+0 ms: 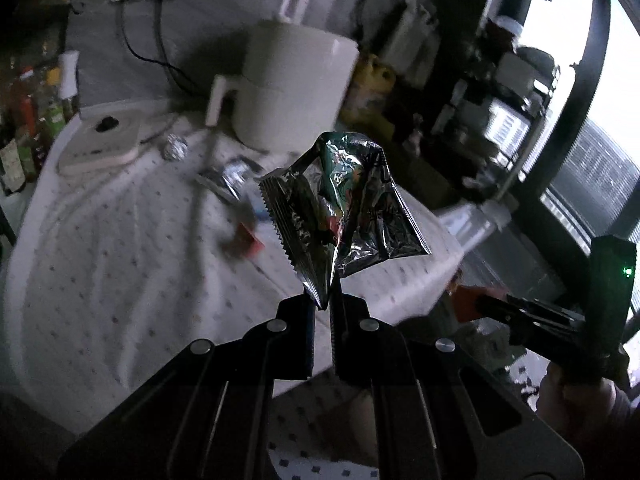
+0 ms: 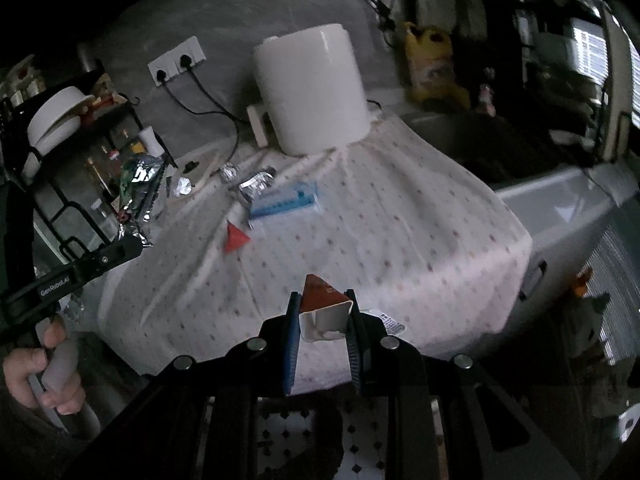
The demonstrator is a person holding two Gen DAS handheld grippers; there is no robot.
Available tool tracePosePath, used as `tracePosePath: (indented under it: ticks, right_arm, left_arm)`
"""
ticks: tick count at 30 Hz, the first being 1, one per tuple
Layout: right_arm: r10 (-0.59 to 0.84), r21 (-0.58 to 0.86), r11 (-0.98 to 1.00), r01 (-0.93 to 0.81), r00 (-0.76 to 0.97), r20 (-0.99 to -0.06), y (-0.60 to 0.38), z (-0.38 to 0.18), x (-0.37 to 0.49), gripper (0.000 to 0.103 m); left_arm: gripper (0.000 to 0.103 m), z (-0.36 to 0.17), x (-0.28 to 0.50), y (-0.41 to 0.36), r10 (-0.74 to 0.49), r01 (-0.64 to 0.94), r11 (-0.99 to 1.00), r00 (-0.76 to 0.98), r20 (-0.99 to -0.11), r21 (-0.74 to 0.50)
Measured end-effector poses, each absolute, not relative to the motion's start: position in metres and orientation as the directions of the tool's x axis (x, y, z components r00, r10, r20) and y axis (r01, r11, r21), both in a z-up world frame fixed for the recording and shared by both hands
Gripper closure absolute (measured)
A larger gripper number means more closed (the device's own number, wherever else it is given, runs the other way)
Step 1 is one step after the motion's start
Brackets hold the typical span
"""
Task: Collect trash
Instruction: 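Carry the snack bag and paper scrap in both grippers over the bin, then open the left gripper over the bin while the right gripper releases the paper scrap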
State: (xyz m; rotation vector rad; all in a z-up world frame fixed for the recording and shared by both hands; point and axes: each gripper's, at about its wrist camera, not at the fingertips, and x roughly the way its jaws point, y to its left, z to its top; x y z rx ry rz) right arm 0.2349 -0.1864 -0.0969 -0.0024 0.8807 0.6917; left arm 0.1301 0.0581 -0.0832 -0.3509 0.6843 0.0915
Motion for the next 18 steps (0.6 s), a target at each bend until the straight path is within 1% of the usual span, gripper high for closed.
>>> tracePosePath:
  ticks: [8, 13, 18]
  right_arm:
    - [0.49, 0.272, 0.84, -0.469, 0.442, -0.752, -0.246, -0.128, 0.217, 0.082]
    - [0.447, 0.261, 0.874, -0.41, 0.468, -0.763, -0.282, -0.137, 0.203, 0.082]
    - [0.382, 0.241, 0.915, -0.324, 0.498, -0.779, -0.327, -0.148, 0.187, 0.082]
  left_arm:
    - [0.096, -0.118, 0.132, 0.002, -0.136, -0.113, 0.945, 0.717, -0.683, -0.308]
    - [0.096, -0.143, 0.138, -0.037, -0.214, -0.041, 0.945, 0.675, -0.706, -0.325]
    - [0.096, -0.179, 0.144, -0.083, -0.316, 0.043, 0.929, 0.612, -0.725, -0.368]
